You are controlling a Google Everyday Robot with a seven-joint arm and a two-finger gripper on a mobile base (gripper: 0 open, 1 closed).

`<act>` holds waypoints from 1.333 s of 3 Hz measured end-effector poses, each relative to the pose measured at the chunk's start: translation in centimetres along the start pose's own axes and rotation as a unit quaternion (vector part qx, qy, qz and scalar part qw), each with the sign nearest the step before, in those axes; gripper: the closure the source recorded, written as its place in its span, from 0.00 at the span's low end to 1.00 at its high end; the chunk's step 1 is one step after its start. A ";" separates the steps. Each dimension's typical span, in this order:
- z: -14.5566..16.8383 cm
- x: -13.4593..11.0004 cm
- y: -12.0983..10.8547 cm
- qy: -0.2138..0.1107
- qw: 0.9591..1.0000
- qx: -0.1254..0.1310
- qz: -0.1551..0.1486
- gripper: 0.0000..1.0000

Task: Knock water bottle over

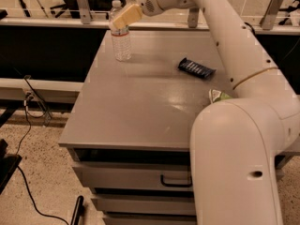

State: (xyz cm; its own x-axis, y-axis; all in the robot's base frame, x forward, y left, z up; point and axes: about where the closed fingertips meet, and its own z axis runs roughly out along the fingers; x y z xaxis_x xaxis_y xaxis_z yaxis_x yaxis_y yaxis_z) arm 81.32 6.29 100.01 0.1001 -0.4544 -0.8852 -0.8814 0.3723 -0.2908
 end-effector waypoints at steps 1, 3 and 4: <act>2.4 0.3 0.0 -0.006 1.000 -0.002 0.026 0.00; 4.2 1.8 0.4 -0.002 0.998 -0.012 0.064 0.42; 3.7 2.6 0.5 0.005 0.997 -0.019 0.079 0.65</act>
Offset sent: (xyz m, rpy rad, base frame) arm 0.0219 0.0287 -0.0304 0.0635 0.1149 -0.0439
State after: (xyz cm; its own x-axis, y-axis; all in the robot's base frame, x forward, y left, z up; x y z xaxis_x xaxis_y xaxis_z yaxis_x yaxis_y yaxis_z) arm 82.80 8.27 96.22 -0.0447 -0.4002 -0.9153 -0.9023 0.4094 -0.1349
